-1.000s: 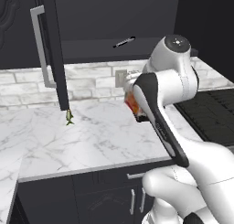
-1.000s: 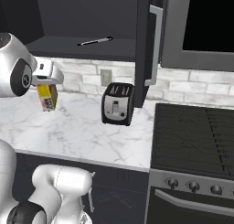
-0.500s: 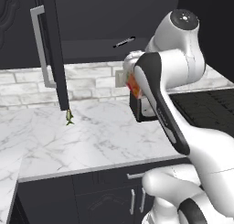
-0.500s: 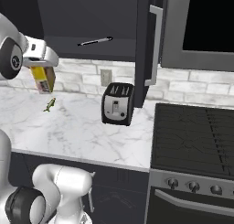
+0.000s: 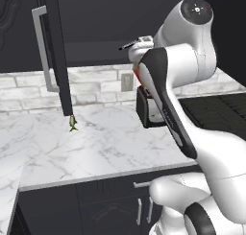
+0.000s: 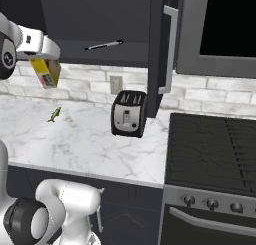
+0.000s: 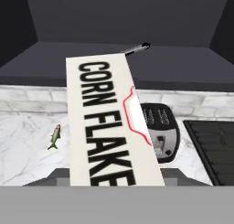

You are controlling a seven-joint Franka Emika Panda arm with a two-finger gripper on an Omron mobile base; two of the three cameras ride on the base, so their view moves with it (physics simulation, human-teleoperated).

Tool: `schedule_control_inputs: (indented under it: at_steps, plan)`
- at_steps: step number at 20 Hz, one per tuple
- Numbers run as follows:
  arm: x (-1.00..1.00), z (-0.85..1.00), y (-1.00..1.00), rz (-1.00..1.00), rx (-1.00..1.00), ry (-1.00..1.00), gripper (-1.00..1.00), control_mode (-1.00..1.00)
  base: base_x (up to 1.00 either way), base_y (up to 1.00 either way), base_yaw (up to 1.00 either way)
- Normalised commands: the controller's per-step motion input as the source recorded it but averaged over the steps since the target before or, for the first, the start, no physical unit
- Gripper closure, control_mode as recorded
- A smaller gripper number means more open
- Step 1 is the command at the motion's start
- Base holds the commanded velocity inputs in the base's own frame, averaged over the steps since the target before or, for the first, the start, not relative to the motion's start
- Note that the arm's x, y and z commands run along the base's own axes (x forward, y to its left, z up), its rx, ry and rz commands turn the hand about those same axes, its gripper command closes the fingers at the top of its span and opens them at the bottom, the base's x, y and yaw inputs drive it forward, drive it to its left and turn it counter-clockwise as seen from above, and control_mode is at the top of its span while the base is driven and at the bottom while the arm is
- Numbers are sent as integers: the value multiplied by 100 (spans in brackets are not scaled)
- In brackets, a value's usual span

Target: Pick the yogurt and cereal from the counter and place them in the cabinets closest to them.

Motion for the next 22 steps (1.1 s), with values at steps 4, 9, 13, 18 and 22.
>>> schedule_control_inputs:
  at_steps: [4, 9, 13, 18, 22]
  plan:
    - [15, 11, 0, -3, 0, -15, 100, -100, 0, 0, 0]
    - [19, 17, 0, -2, 1, -11, 100, -100, 0, 0, 0]
    - [16, 25, 0, -2, 2, -7, 100, -100, 0, 0, 0]
    - [9, 22, 0, -2, 3, -1, 100, -100, 0, 0, 0]
    - [2, 6, 0, 0, 2, -3, 100, -100, 0, 0, 0]
